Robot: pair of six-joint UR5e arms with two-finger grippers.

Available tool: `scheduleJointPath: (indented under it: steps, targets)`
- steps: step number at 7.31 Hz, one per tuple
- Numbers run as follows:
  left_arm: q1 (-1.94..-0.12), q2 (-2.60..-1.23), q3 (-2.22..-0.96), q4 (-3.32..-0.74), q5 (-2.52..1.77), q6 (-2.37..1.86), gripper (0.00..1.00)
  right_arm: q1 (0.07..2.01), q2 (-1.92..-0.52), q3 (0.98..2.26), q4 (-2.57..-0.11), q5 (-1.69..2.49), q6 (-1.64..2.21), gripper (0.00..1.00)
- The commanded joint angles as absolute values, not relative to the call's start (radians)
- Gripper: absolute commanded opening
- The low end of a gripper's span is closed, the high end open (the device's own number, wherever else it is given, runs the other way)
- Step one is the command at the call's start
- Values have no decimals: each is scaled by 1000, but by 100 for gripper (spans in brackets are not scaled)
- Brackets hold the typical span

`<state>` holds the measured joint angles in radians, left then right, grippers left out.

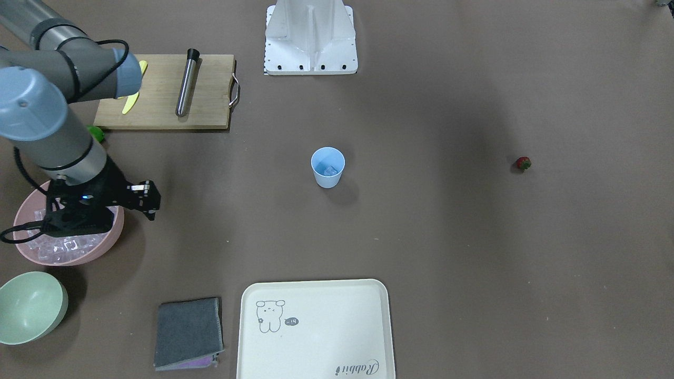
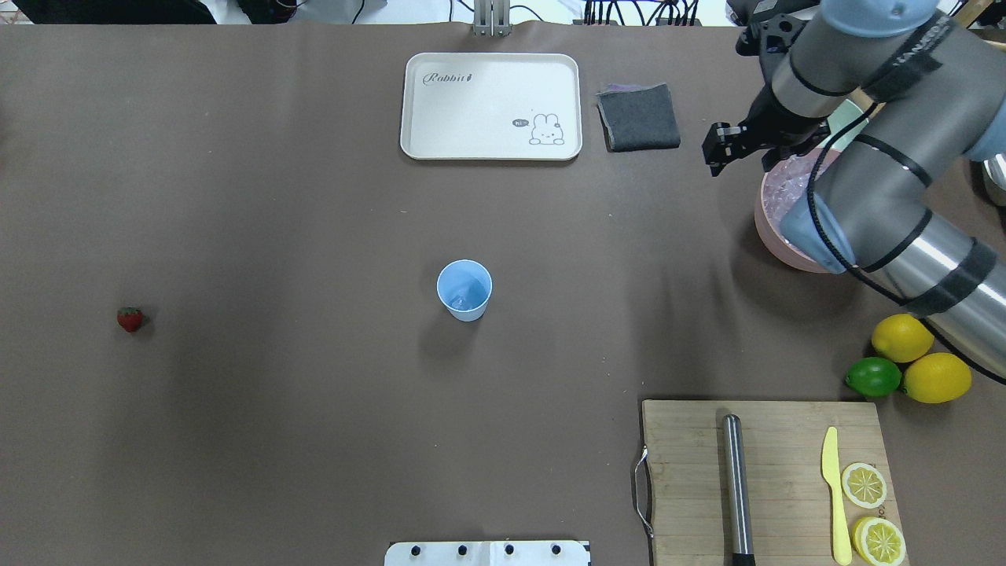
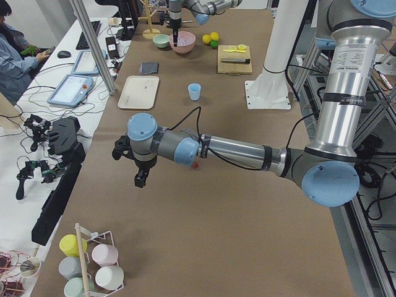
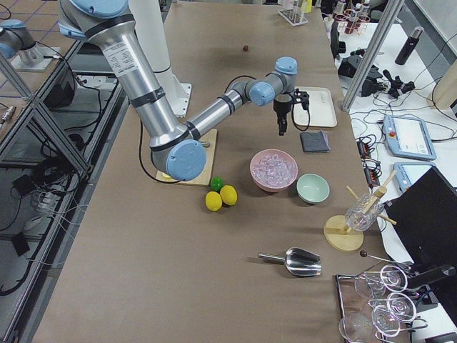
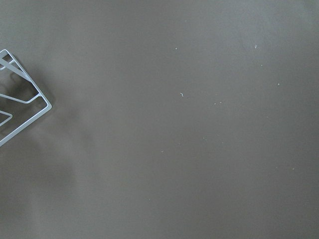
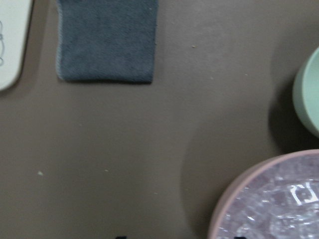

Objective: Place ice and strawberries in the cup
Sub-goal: 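Move the right gripper back to the pink ice bowl, then grasp another ice cube from the pink bowl with the right gripper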

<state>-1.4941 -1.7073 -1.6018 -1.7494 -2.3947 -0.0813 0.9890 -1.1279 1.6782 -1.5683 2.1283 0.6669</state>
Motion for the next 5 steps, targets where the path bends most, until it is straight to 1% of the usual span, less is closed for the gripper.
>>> scheduleJointPath:
  steps: [1,2,3,4,5]
  targets:
    - [-1494,-1706,-1598,-1764,-2395,-83,98,1054,-1270,1730,-1568,2172,479,79]
    - [-1494,-1704,-1598,-1764,-2395,-81,98,1052,-1311,1723,-1518,2169,474,79]
    - [-1494,-1704,-1598,-1766,-2395,-81,98,1051,-1397,1689,-1347,2171,476,80]
    - [-1494,-1706,-1600,-1766,-2395,-81,98,1051,-1422,1618,-1174,2177,489,80]
    - [-1494,-1707,-1598,-1766,-2395,-81,98,1046,-1411,1583,-1143,2178,505,80]
